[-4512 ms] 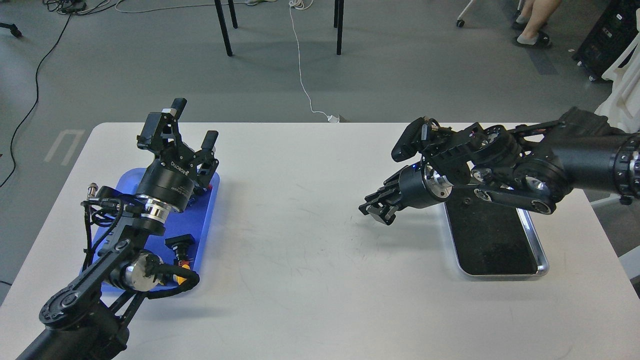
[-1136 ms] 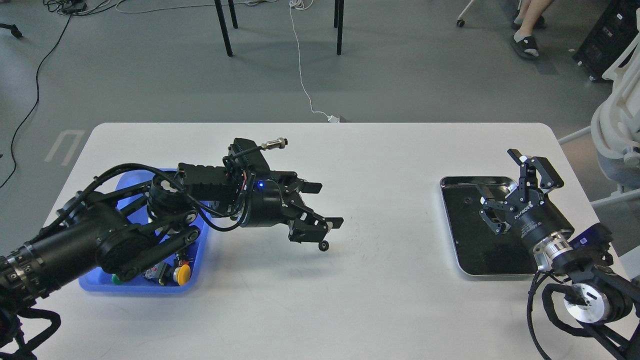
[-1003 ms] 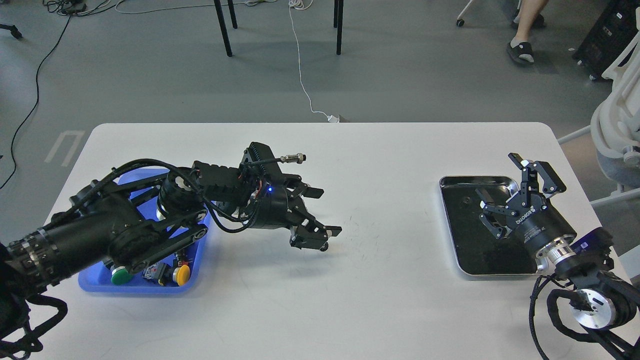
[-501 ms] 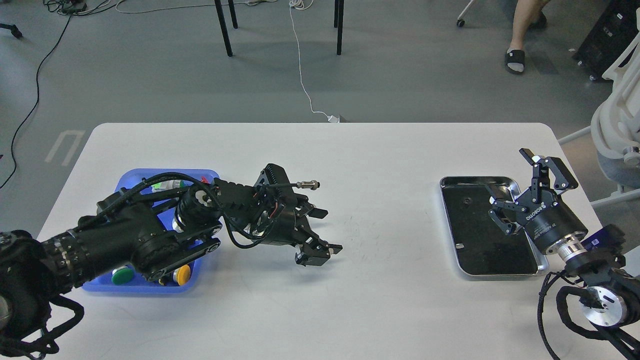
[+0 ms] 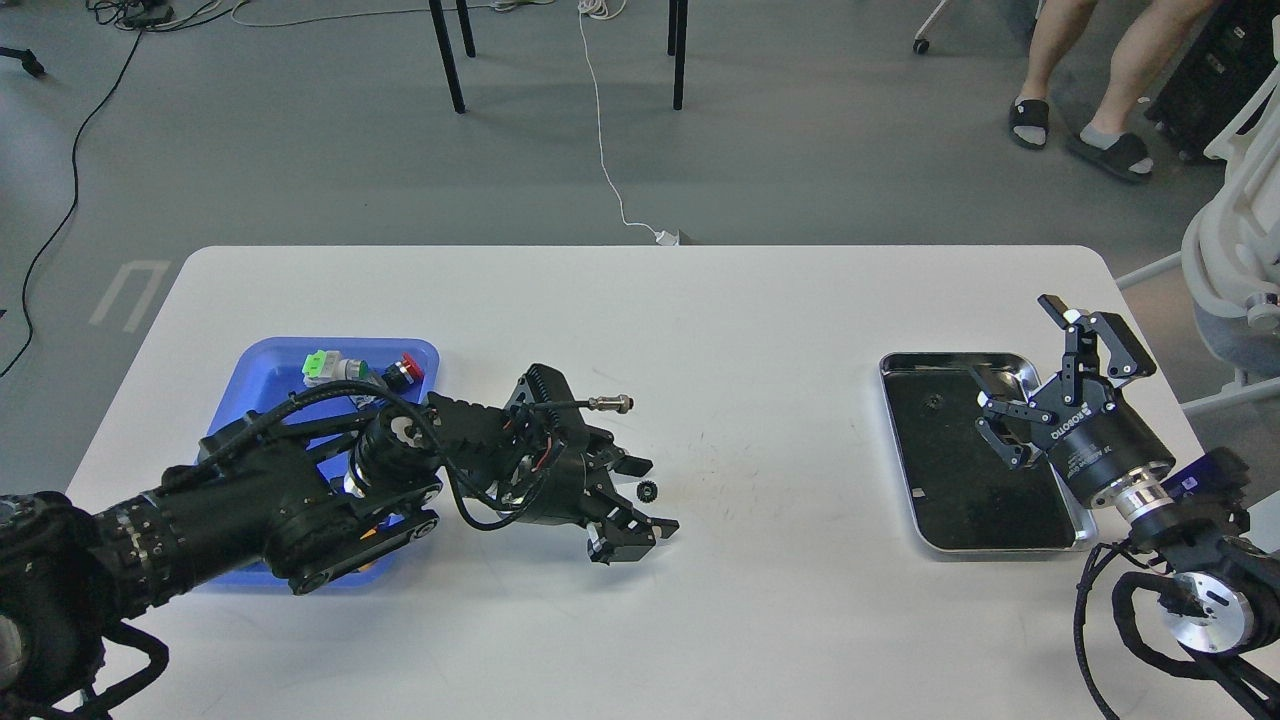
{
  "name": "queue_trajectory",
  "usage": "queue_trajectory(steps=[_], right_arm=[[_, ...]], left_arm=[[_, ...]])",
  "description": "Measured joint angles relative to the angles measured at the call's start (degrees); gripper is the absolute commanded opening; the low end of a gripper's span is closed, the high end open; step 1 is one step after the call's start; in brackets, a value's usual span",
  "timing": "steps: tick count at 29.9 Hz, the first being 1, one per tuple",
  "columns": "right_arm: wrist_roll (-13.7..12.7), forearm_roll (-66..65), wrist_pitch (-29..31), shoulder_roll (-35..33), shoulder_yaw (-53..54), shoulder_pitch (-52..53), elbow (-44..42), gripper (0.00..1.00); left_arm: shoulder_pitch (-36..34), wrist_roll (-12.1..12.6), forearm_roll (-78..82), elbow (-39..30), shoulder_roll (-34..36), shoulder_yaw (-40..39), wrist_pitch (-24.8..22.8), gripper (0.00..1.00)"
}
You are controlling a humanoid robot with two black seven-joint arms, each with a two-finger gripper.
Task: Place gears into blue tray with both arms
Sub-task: 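Reach the left gripper to the black part and grasp it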
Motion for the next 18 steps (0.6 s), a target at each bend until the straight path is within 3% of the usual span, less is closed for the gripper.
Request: queue_trajectory(steps=[6, 8, 15, 18], right_arm=[[0.00, -0.02, 0.00, 0.00, -0.02, -0.01, 0.04, 0.99], [0.00, -0.02, 0.00, 0.00, -0.02, -0.07, 0.05, 0.99], [0.01, -0.02, 0.00, 0.04, -0.02, -0.09, 0.16, 0.99], [0.02, -0.02, 0.00, 0.08, -0.02, -0.09, 0.16, 0.99]], left_arm=[[0.02, 0.00, -0.01, 2.01, -0.35, -0.07, 0.04, 0.51], [0.02, 0.01, 0.00, 2.31, -0.37, -0.10, 0.08, 0.33], [-0.13, 0.01, -0.01, 2.43, -0.16, 0.08, 0.12, 0.14], [-0.14, 0.01, -0.02, 2.43, -0.18, 0.12, 0.09, 0.10]])
